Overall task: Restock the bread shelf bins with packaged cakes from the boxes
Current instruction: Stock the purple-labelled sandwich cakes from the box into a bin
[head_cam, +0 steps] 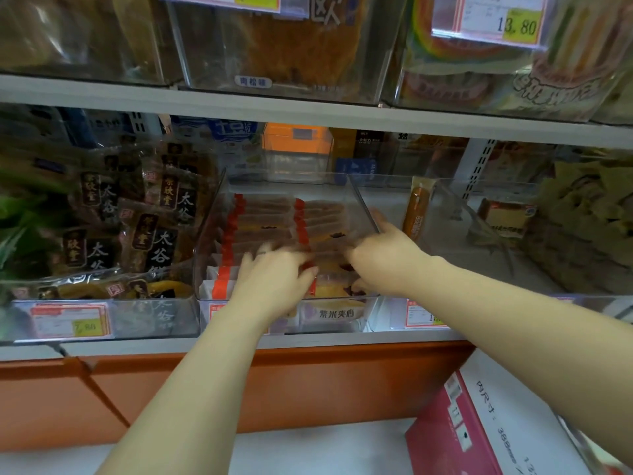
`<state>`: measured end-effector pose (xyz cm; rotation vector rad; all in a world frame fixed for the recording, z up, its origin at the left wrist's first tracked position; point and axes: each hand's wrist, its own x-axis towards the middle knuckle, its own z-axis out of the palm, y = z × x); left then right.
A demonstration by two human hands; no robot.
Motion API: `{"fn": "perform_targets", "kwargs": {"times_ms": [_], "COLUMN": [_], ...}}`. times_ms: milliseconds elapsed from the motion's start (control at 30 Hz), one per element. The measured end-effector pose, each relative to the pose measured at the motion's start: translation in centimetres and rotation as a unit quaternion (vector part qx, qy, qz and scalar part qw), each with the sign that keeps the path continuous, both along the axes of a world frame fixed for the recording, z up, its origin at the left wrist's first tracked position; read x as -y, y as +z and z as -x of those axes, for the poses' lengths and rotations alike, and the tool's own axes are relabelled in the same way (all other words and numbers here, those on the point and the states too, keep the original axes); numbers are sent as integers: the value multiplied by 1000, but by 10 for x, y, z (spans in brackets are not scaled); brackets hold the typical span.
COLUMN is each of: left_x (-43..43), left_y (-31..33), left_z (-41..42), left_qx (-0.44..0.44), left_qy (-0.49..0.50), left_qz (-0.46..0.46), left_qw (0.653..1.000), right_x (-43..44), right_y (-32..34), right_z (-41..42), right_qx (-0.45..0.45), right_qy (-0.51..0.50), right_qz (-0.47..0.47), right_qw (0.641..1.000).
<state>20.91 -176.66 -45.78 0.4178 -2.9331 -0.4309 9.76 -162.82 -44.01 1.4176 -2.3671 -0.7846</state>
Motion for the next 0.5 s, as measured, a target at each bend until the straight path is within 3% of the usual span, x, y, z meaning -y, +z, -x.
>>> {"fn": "perform_targets", "kwargs": {"times_ms": [100,233,367,500], "left_x": [-1,-3,-4,0], "left_y": [1,6,-2,-8], "left_z": [-1,1,0,-1], "left_qx": [65,68,34,34], "left_qy": [1,5,-1,-2], "left_qz": [15,47,28,11], "left_qw": [998,997,999,999], "right_x": [2,0,4,17], "right_y": [-6,7,14,6], "right_z": [0,-4,4,8], "right_qx": [2,43,144,174], "right_qy": [-18,-3,-43,-61], "right_qz": [-55,-89,-51,-11], "right_qw": [998,995,987,983]}}
